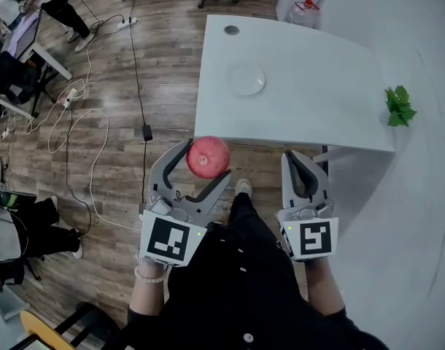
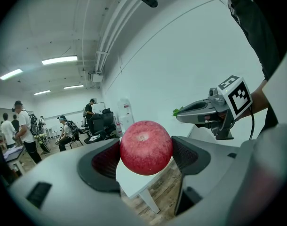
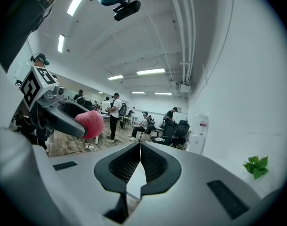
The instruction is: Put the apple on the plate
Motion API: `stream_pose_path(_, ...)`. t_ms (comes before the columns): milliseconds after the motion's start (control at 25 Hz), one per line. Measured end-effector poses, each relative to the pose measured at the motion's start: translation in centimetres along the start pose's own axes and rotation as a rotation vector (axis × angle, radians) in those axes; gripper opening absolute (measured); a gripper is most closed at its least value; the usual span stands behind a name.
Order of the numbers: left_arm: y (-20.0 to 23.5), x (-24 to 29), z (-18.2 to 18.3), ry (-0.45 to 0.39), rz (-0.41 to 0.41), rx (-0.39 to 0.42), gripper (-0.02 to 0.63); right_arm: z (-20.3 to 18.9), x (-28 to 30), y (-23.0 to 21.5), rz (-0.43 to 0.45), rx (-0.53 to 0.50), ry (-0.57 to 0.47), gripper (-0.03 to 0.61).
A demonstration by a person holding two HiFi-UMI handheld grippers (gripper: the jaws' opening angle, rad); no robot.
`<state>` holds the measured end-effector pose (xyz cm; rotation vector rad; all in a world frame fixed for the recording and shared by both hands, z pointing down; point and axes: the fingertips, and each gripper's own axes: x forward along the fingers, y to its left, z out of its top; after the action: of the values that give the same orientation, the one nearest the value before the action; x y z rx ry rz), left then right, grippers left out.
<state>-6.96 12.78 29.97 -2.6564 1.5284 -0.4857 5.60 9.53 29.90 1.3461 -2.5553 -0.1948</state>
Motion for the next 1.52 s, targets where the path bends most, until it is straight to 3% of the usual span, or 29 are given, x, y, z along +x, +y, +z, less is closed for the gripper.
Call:
stream_pose_path(680,1.8,9.1,1.4,0.026,0.036,-0.020,0.356,-1.2,7.5,-6.8,0.079,0.013,0.003,0.041)
stream_pose_path(1520,4.1,16.8,2.7,0.062,0.149,-0.040,0.356,-2.5,14.1,-13.4,0.182,0.013,-0.030,0.041)
